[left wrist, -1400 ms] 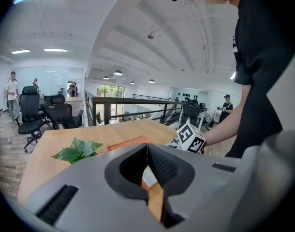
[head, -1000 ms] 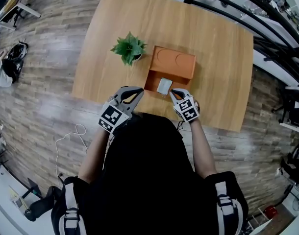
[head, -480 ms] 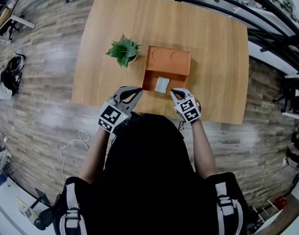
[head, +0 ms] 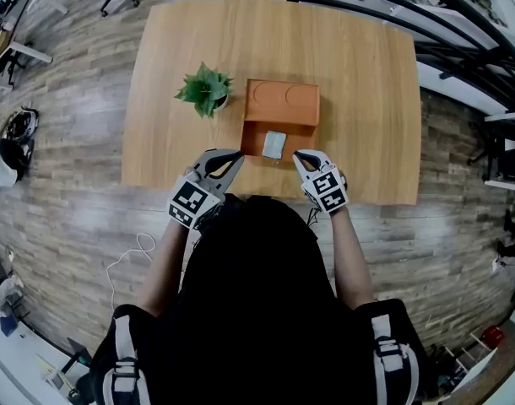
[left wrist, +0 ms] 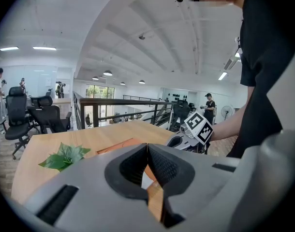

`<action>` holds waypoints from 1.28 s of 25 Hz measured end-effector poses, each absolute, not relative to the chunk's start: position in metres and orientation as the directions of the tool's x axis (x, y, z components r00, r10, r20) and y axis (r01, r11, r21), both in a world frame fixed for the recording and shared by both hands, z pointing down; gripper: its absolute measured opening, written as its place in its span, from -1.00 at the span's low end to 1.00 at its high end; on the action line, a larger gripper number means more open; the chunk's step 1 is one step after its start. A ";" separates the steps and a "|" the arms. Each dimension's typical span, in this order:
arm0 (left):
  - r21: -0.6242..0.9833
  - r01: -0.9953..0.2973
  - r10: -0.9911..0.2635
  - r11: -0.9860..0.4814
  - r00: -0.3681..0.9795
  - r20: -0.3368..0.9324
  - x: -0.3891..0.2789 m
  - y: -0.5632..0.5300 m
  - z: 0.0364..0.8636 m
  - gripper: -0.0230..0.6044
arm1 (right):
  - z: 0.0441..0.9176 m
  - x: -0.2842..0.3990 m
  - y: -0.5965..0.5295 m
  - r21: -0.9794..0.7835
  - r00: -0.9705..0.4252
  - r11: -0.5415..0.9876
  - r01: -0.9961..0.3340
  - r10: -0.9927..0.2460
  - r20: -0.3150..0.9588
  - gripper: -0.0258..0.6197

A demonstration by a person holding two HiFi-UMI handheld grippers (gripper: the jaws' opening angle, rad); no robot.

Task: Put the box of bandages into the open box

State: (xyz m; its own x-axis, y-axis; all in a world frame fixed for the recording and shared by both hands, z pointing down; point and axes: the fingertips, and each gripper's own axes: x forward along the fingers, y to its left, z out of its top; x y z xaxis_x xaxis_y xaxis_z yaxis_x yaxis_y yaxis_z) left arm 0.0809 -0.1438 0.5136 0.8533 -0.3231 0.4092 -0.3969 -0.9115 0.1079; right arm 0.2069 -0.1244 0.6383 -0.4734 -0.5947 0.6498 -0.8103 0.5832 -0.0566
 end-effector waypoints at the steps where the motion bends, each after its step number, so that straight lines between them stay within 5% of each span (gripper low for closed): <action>1: 0.109 -0.395 -0.321 -0.912 0.854 0.408 0.081 -0.143 0.514 -0.85 | 0.636 0.208 -0.123 -0.056 -0.469 0.579 -0.813 -0.596 0.651 -0.84; 32: 0.126 -0.320 -0.246 -0.939 0.881 0.404 0.091 -0.139 0.518 -0.85 | 0.598 0.216 -0.105 -0.029 -0.418 0.509 -0.860 -0.672 0.611 -0.84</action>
